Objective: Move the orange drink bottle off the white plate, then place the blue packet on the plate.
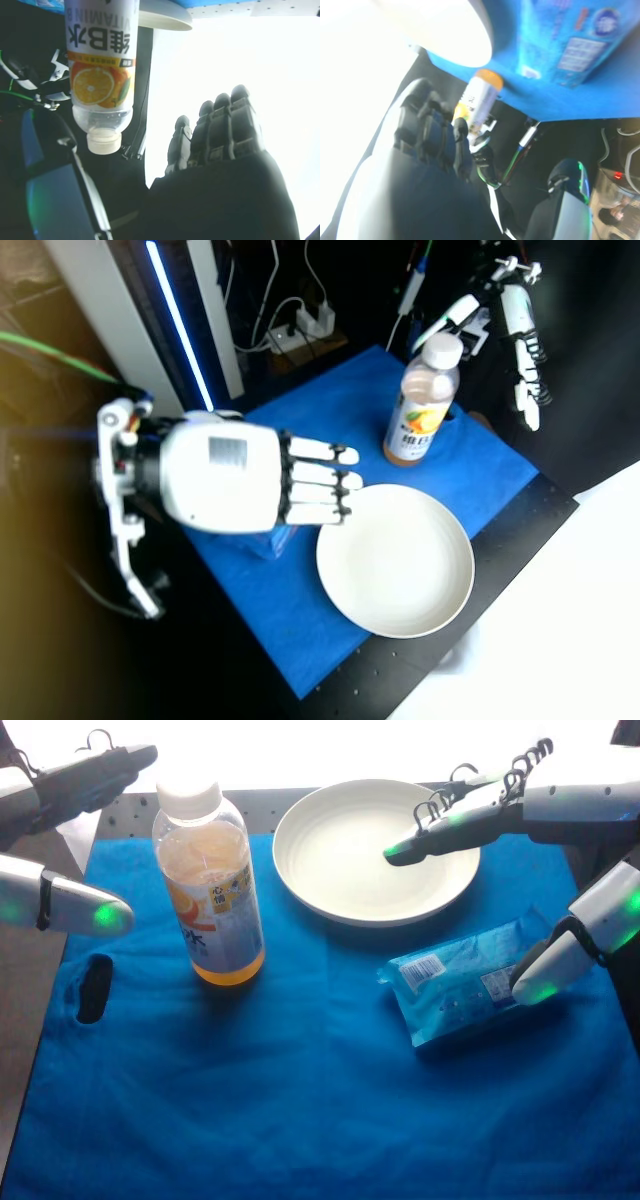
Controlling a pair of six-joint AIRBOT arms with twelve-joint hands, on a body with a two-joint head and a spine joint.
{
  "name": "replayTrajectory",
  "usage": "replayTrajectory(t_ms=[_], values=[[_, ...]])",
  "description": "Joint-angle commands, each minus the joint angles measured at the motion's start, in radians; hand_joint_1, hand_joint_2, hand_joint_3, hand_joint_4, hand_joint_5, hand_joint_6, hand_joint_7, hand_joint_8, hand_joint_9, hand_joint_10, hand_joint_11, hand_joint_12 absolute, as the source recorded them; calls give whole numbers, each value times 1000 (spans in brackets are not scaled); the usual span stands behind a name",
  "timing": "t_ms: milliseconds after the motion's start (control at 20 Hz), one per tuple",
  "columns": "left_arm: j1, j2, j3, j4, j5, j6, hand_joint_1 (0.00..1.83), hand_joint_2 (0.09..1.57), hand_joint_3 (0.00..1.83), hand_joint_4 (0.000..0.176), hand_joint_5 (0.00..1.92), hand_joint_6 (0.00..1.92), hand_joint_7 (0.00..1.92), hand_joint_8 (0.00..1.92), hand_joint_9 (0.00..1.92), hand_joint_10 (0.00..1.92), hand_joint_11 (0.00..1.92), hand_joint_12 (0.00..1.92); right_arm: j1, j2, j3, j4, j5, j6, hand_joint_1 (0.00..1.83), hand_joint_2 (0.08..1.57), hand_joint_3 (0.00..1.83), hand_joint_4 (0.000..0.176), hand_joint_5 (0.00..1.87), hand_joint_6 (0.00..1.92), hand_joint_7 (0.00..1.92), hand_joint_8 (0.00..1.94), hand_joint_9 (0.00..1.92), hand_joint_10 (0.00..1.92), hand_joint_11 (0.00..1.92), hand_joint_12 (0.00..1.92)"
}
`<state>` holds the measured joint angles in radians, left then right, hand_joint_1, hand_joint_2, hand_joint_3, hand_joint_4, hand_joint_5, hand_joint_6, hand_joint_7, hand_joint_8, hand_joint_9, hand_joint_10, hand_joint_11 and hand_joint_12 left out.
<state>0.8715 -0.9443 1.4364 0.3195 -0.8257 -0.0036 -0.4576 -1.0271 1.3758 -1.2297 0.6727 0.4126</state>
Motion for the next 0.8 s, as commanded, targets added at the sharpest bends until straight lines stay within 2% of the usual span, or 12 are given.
replayTrajectory(t_ms=[0,50,200,400,450,500,550,600,650,700,750], values=[[-7,10,-2,-54,-108,-5,733,722,12,176,0,0,0,0,0,0,0,0,17,5,-3,66,47,0,683,678,1,21,280,6,313,0,300,0,6,901],[-4,12,-4,-58,-108,-1,743,714,7,176,0,0,0,0,0,0,0,0,17,7,-6,66,47,0,731,673,0,25,286,4,304,0,285,0,0,882],[3,14,-7,-64,-110,2,786,713,4,176,0,0,0,0,0,0,0,0,16,9,-10,66,47,0,721,681,2,18,295,3,327,7,302,7,0,862],[12,22,-11,-87,-123,14,721,752,17,176,0,0,0,0,0,0,0,0,16,39,-37,53,50,0,702,687,2,9,286,0,326,1,293,1,0,882],[16,25,-14,-92,-125,16,730,755,16,176,0,0,0,0,0,0,0,0,16,45,-43,50,50,0,694,687,1,27,271,0,321,0,292,1,0,851],[20,29,-16,-97,-128,19,733,769,18,176,0,0,0,0,0,0,0,0,16,50,-46,48,50,0,695,690,2,36,267,0,321,1,297,3,0,845],[25,33,-20,-104,-134,21,710,765,14,176,0,0,0,0,0,0,0,0,16,56,-51,44,50,0,712,690,1,29,265,0,328,3,310,8,19,850],[30,36,-22,-111,-137,25,698,752,5,176,0,0,0,0,0,0,0,0,15,58,-54,39,50,0,679,683,0,54,258,0,341,7,330,14,16,845],[35,38,-24,-116,-140,27,698,752,5,176,0,0,0,0,0,0,0,0,14,60,-57,30,50,0,679,683,0,54,258,0,341,7,330,14,16,845],[42,39,-25,-122,-144,27,702,752,4,176,0,0,0,0,0,0,0,0,11,63,-64,16,50,2,670,710,0,75,254,0,389,3,371,9,53,881],[45,39,-26,-125,-146,28,707,755,5,176,0,0,0,0,0,0,0,0,6,65,-69,9,50,6,650,722,0,76,271,0,564,23,501,33,168,935]])
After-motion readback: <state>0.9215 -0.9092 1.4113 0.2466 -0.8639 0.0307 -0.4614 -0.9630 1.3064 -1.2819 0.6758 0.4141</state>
